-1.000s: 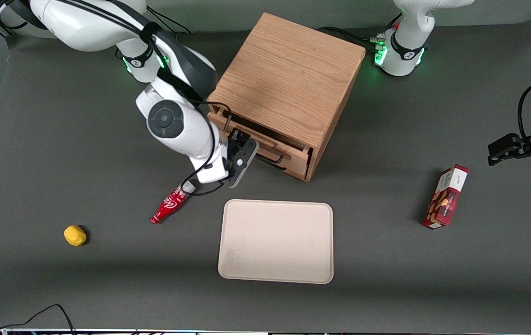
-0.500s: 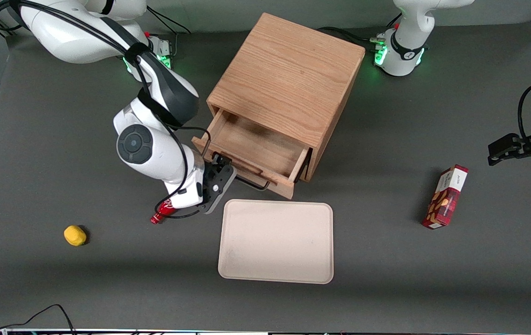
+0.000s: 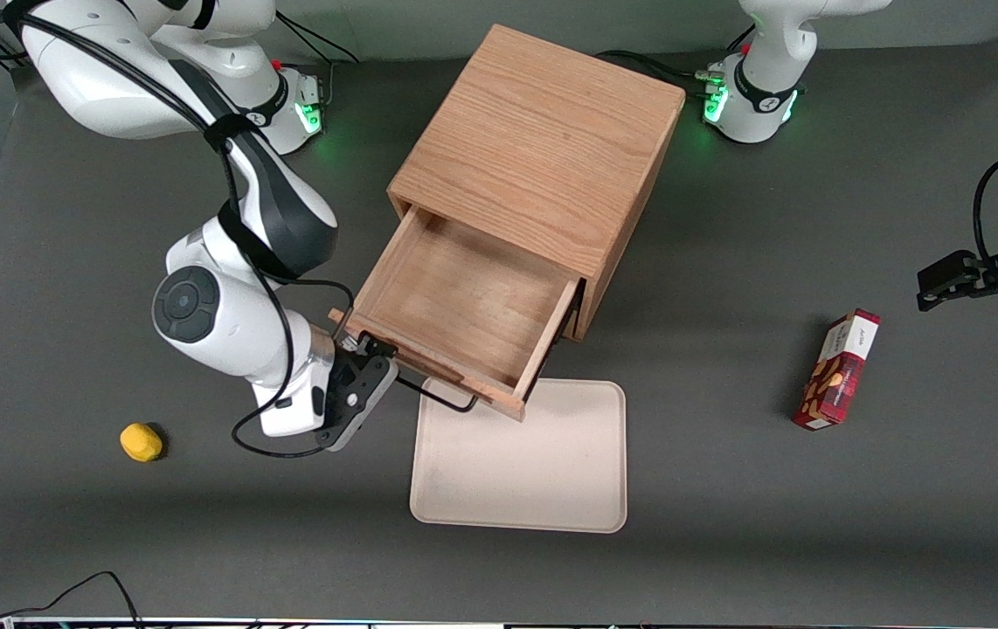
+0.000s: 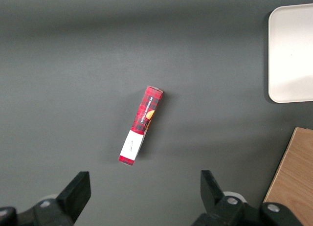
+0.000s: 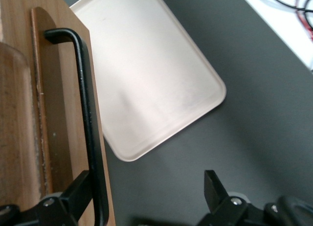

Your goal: Open upper drawer

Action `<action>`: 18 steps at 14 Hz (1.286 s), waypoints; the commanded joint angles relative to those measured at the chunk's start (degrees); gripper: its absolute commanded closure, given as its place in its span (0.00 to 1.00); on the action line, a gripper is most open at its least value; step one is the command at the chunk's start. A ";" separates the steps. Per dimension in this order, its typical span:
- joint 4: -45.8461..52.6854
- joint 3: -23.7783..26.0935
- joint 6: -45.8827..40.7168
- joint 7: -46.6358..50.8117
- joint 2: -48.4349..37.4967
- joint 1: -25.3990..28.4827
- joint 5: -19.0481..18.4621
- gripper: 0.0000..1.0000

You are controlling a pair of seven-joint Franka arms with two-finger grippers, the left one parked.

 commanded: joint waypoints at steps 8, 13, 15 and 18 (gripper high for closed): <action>2.78 -4.69 0.80 -1.09 -3.31 -0.54 11.80 0.00; -5.97 -10.21 -4.30 -0.57 -18.50 -6.15 11.28 0.00; -13.27 -12.07 -4.65 0.05 -25.89 -10.20 11.81 0.00; -16.39 -13.03 -15.16 18.60 -31.09 -12.84 10.76 0.00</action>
